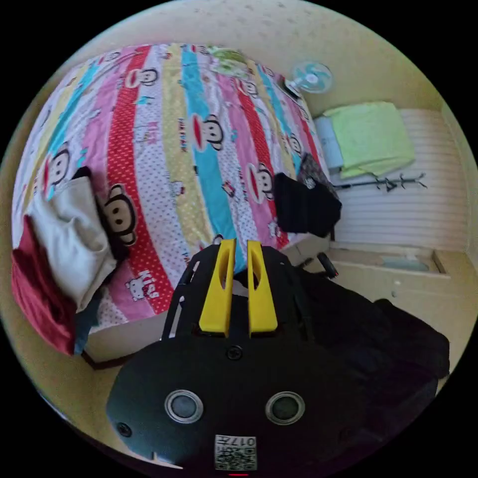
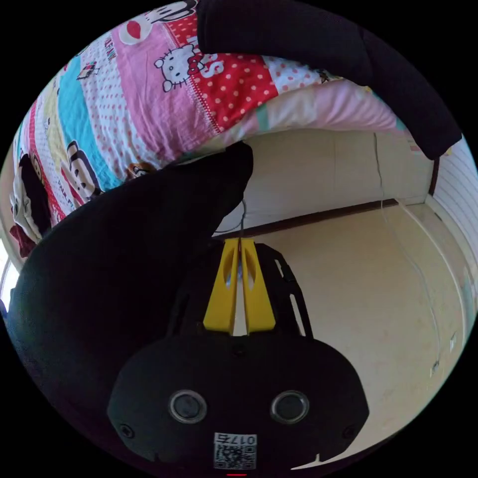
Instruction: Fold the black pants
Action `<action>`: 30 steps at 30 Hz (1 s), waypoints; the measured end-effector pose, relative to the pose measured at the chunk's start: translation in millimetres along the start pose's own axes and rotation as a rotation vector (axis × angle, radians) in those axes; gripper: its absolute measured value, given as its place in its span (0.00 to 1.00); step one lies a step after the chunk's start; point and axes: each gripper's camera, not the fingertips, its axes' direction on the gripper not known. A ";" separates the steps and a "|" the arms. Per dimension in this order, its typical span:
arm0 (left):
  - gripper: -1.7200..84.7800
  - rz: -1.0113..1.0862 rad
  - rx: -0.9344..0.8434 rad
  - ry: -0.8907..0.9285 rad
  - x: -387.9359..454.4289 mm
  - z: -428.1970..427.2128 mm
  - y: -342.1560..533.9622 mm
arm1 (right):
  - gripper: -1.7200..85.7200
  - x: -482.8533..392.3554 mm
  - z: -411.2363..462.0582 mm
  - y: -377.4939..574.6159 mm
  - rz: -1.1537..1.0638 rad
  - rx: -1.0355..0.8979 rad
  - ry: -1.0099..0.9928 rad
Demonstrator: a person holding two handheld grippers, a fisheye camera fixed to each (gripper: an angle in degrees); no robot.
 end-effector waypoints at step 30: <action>0.07 -0.278 0.110 -0.092 179.5 128.2 -10.0 | 0.16 441.6 -267.3 -92.3 0.566 0.808 -0.552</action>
